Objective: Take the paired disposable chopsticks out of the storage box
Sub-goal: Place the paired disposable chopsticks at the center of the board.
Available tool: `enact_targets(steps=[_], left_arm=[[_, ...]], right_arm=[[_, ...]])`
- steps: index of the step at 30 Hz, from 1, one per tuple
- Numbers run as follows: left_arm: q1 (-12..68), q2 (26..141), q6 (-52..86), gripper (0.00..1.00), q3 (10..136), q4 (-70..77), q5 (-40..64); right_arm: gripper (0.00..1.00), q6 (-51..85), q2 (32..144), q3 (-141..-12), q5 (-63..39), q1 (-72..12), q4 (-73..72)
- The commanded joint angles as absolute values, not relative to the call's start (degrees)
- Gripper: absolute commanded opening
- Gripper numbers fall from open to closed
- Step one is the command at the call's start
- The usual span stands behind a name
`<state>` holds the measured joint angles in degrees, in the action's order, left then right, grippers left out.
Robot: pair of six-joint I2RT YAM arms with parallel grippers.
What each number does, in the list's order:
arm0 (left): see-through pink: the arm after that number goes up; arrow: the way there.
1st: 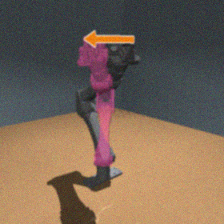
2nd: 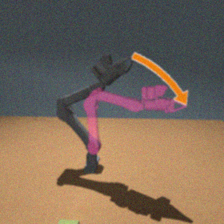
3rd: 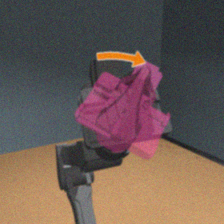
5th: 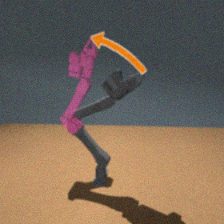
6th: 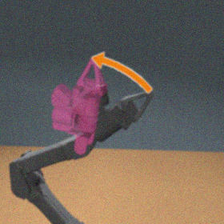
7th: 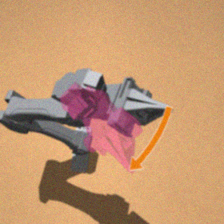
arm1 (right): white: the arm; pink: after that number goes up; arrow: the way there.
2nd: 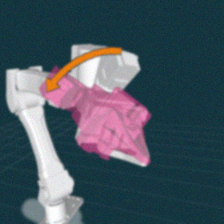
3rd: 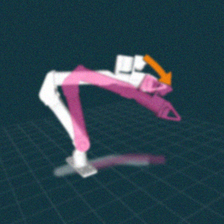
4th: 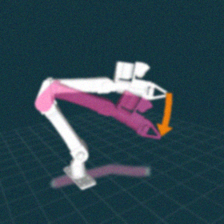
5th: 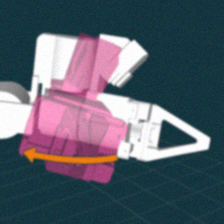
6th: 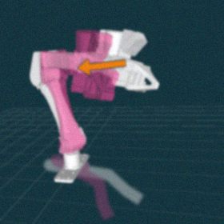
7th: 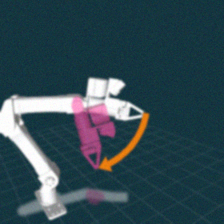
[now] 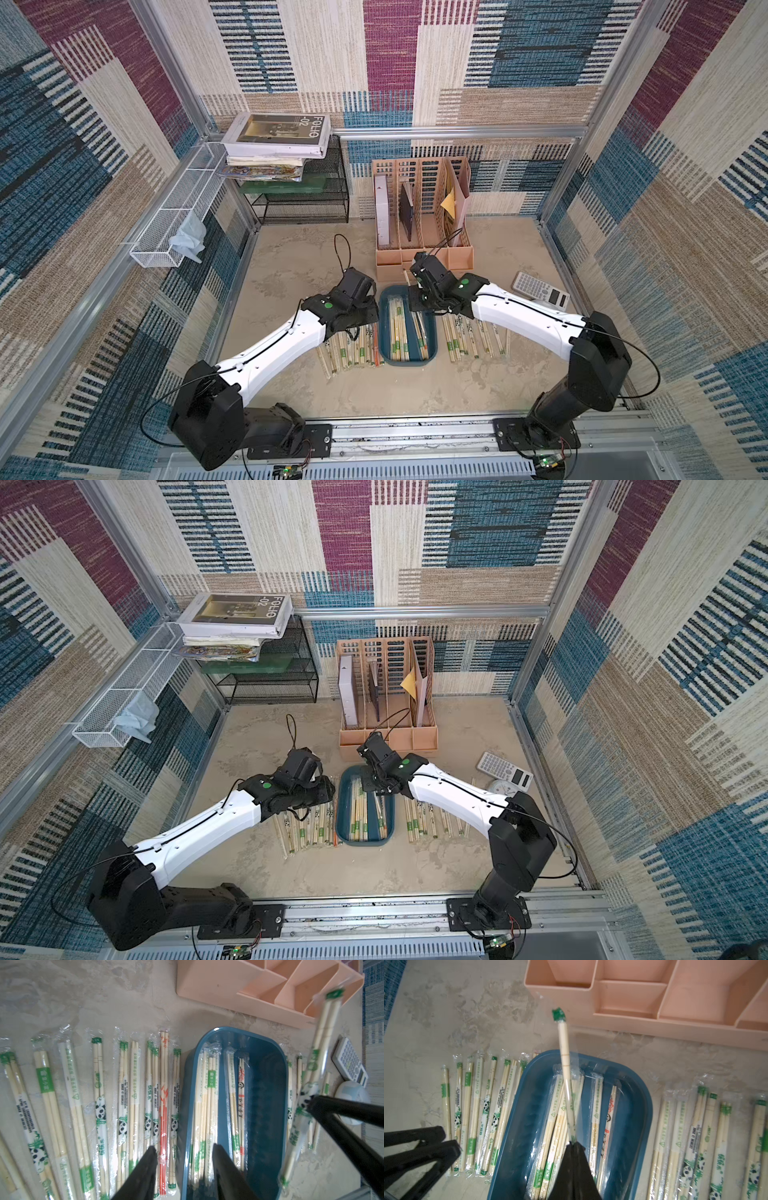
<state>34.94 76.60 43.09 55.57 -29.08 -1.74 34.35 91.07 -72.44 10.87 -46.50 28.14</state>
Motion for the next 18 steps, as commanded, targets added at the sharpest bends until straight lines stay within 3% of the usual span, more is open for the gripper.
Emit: enact_targets(steps=[1, 9, 18], left_arm=[[35.21, 76.59, 43.3, 0.46, 56.16, -28.52, -2.1], [35.89, 76.48, 43.52, 0.46, 56.73, -28.5, -2.31], [37.09, 77.18, 43.87, 0.46, 57.57, -28.75, -2.83]], right_arm=[[0.01, 34.81, 88.15, -71.2, 12.61, -45.45, 30.26], [0.02, 35.22, 81.06, -61.2, 12.68, -40.32, 29.51], [0.03, 36.74, 85.11, -54.49, 10.83, -40.31, 25.11]])
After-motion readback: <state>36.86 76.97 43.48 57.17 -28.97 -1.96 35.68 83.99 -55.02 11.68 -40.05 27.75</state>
